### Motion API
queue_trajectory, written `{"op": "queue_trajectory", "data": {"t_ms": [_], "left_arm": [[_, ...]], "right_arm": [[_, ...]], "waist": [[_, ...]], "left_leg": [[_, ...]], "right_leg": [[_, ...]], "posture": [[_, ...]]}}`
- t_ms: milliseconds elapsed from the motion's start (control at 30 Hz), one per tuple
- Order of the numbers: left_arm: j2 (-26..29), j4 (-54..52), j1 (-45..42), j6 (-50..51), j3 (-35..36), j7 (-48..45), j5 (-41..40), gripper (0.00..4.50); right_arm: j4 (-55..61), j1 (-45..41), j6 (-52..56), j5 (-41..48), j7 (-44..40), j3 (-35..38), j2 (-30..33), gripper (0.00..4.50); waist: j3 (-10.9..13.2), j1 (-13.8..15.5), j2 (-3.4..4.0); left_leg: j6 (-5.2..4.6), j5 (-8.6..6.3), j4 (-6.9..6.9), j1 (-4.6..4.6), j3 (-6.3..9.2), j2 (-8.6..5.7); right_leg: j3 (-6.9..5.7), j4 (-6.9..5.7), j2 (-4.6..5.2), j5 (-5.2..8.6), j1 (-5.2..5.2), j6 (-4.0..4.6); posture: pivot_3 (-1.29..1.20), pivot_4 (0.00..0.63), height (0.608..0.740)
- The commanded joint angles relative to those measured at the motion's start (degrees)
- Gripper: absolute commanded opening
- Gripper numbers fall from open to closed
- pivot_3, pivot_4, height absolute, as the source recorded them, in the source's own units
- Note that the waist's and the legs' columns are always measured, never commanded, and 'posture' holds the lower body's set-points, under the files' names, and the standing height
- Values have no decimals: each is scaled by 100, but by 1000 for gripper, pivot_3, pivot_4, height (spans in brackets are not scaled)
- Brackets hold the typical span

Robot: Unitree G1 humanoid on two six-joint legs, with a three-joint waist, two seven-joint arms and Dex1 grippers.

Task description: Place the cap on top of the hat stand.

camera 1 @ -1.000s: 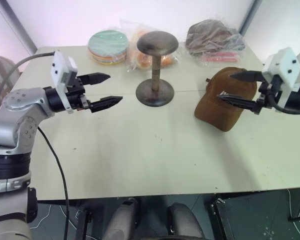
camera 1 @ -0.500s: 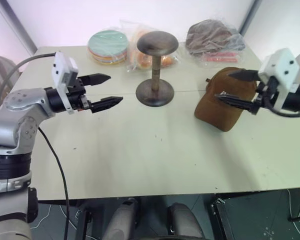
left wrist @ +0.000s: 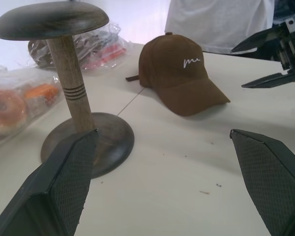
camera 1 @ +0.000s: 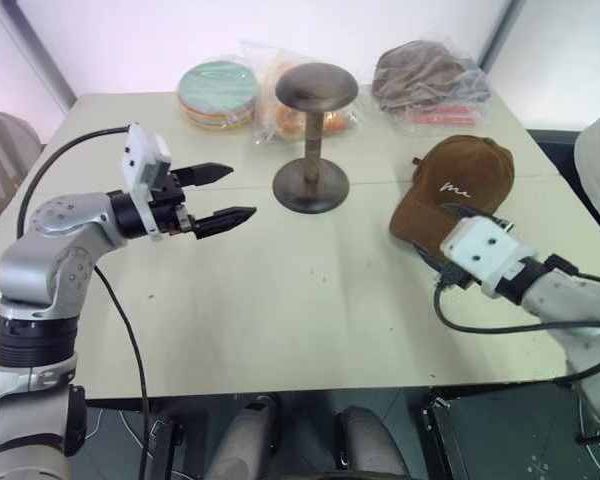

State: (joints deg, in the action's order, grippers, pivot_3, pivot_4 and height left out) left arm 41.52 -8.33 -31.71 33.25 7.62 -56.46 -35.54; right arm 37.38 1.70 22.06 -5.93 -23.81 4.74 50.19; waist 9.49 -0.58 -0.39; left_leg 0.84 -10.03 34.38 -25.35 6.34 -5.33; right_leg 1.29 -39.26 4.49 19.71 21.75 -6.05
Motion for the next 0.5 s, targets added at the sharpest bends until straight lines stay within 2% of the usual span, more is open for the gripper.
{"op": "queue_trajectory", "data": {"t_ms": [33, 267, 500], "left_arm": [[23, -213, -13, -50, 100, 33, -44, 4500], [83, -319, 39, 54, 130, 89, -76, 4500], [214, -397, 33, 177, 206, 97, -114, 4500]], "right_arm": [[-116, 319, -698, -925, 605, -55, -183, 3485], [-921, 685, -1486, -2248, 1637, -311, -750, 3485], [-1584, 714, -2009, -2661, 2000, -527, -1206, 3485]], "waist": [[-1, -6, -1], [-1, -11, -2], [-1, -11, -1]], "left_leg": [[21, 13, 0, 0, 0, 0], [28, 17, -2, 6, 0, 0], [29, 17, -1, 9, 0, 0]], "right_leg": [[1, 1, 0, 0, 0, 0], [1, -1, -4, 0, -6, 0], [0, -1, -5, 0, -11, 0]], "posture": [[0, 150, 740], [0, 150, 740], [0, 150, 740]]}}
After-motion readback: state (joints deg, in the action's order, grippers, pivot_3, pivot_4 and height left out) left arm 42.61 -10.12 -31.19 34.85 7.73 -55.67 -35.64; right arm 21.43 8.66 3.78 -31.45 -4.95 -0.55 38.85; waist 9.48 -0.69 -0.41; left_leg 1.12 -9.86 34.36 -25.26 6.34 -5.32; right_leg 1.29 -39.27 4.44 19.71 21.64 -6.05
